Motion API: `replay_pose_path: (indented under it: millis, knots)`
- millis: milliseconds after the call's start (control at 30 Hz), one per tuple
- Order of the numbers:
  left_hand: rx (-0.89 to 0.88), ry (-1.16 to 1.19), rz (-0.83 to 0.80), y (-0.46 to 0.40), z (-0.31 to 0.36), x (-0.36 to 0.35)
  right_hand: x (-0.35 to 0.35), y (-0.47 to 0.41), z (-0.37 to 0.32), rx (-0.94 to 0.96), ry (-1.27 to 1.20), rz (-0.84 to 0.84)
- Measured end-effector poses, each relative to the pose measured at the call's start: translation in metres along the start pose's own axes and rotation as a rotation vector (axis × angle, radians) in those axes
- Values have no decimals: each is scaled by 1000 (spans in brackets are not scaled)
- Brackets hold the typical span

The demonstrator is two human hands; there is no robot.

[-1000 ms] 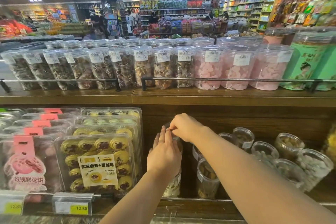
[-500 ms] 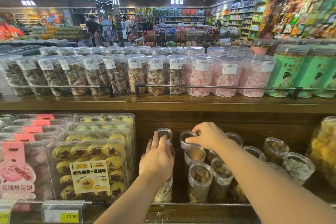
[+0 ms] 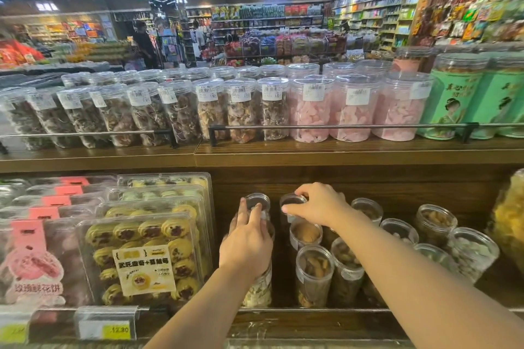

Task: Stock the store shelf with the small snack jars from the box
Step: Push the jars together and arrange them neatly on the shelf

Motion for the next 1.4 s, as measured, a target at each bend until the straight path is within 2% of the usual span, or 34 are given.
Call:
replay_pose_path:
  millis: [167, 267, 433, 567, 1033, 1167, 1233, 1300, 1400]
  knots:
    - [-3, 11, 7, 1, 1, 0, 3, 33, -5, 60, 307, -5]
    - [9, 5, 7, 1, 2, 1, 1, 47, -7, 66, 379, 24]
    - [23, 4, 11, 2, 2, 3, 5, 50, -2, 70, 171, -42]
    - [33, 1, 15, 3, 3, 3, 4, 53, 5, 50, 204, -7]
    - [38, 19, 18, 7, 6, 7, -12, 70, 11, 125, 13, 80]
    - [31, 35, 21, 6, 4, 7, 0, 69, 11, 157, -42, 259]
    - [29, 49, 31, 5, 4, 7, 4, 69, 17, 130, 101, 297]
    - [35, 63, 41, 6, 4, 7, -1, 67, 31, 105, 234, 208]
    - [41, 80, 41, 6, 4, 6, -17, 66, 53, 110, 277, 16]
Point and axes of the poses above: each hand's wrist, its own y-axis away from the middle knuckle, its own x-axis out of the back of the hand, z = x × y, the point moved 3 cm from there along -y, towards the middle knuckle, and after that the axes turned 2 degrees about x, right-handed, at the moved point
